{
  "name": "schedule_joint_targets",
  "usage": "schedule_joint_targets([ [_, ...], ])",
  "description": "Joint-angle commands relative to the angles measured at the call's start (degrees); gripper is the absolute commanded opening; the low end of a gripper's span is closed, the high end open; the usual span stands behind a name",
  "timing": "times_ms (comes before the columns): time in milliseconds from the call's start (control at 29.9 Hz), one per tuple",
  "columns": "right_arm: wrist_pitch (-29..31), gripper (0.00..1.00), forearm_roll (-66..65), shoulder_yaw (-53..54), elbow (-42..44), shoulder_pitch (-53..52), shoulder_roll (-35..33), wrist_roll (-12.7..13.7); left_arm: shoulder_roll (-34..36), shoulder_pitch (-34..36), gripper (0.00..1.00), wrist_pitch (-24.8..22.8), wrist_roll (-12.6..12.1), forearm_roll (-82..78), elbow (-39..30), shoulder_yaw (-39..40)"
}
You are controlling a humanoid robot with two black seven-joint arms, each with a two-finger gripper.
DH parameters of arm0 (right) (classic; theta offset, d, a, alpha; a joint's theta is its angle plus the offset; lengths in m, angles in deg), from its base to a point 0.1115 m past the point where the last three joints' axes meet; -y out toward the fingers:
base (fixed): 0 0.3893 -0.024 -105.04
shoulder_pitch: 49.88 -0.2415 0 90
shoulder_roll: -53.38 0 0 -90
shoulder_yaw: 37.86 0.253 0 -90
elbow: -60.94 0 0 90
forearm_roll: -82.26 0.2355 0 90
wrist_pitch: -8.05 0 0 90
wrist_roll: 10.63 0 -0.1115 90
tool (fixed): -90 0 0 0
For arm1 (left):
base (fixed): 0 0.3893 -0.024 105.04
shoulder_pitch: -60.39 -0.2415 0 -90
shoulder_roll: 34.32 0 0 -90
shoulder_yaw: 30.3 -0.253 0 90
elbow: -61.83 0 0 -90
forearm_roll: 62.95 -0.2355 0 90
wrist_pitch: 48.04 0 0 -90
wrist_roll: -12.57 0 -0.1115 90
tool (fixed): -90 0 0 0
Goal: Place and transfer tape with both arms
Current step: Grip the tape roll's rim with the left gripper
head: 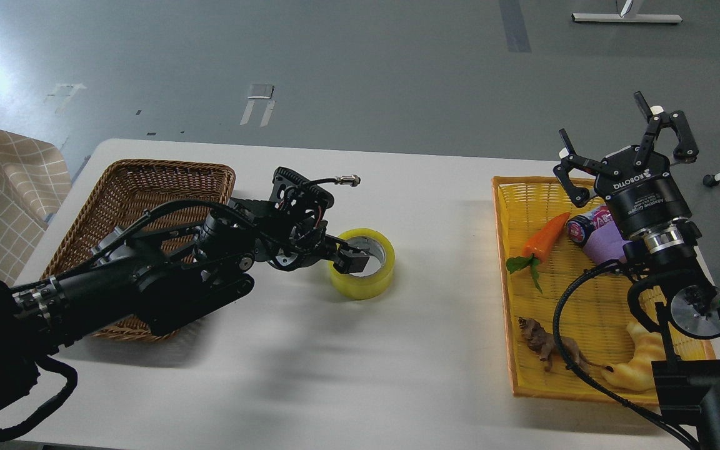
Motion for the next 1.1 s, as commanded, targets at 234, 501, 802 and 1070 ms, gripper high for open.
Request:
schedule_joint_targets([
  [234, 0.0, 0.99, 0.0, 0.1, 0.5, 0.0, 0.0, -0.1, -0.3, -0.8, 0.90, 0.0, -0.1, 0.0, 1.2, -0.1],
  [501, 0.0, 0.99, 0.0, 0.1, 0.5, 0.0, 0.0, -0.1, -1.0, -1.2, 0.67, 0.0, 0.1, 0.0, 3.6, -0.2],
  [802, 0.0, 0.99, 0.0, 0.1, 0.5, 0.0, 0.0, -0.2, -1.0, -1.2, 0.00, 0.0, 1.9, 0.4, 5.1, -0.1],
  [1070, 0.0, 0.99, 0.0, 0.1, 0.5, -0.1, 0.0, -0.2, 0.1, 0.2, 0.00, 0.0, 4.6, 0.4, 2.1, 0.4],
])
